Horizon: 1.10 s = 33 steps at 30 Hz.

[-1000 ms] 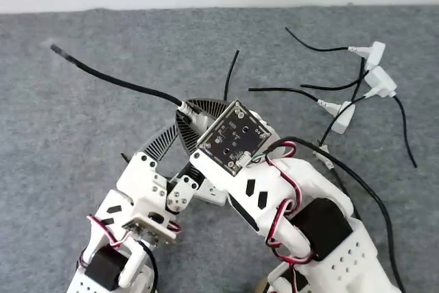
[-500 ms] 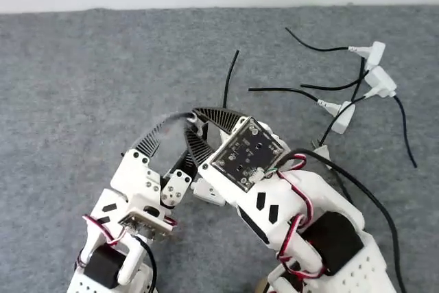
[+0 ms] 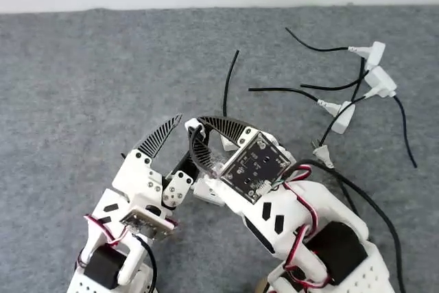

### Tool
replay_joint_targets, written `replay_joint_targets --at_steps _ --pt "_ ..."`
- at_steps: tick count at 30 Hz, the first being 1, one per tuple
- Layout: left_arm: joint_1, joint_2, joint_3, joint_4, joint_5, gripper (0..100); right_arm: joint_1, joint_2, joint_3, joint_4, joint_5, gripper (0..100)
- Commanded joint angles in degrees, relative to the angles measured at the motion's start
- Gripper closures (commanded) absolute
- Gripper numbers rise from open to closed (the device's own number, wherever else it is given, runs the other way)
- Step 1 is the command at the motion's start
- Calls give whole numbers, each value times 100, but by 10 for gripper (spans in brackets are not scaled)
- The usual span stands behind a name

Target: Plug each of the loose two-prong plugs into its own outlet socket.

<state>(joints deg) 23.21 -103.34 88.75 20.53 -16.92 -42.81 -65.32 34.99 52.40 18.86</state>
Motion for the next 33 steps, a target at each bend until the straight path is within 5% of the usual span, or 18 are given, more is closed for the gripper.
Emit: replay_joint_targets --at_steps 1,8,15,28,33 --pt "-70 -88 -57 158 62 836 233 207 -53 -4 0 991" --pt "-1336 -88 -48 914 79 836 945 505 -53 233 -1055 991" --pt "-3024 -88 66 1266 1011 835 980 813 325 303 -1653 991" --pt "-3024 -88 752 589 1152 835 1086 1930 607 1253 -1055 991" --pt "-3033 -88 760 580 1143 836 1130 1965 589 1288 -1354 991"
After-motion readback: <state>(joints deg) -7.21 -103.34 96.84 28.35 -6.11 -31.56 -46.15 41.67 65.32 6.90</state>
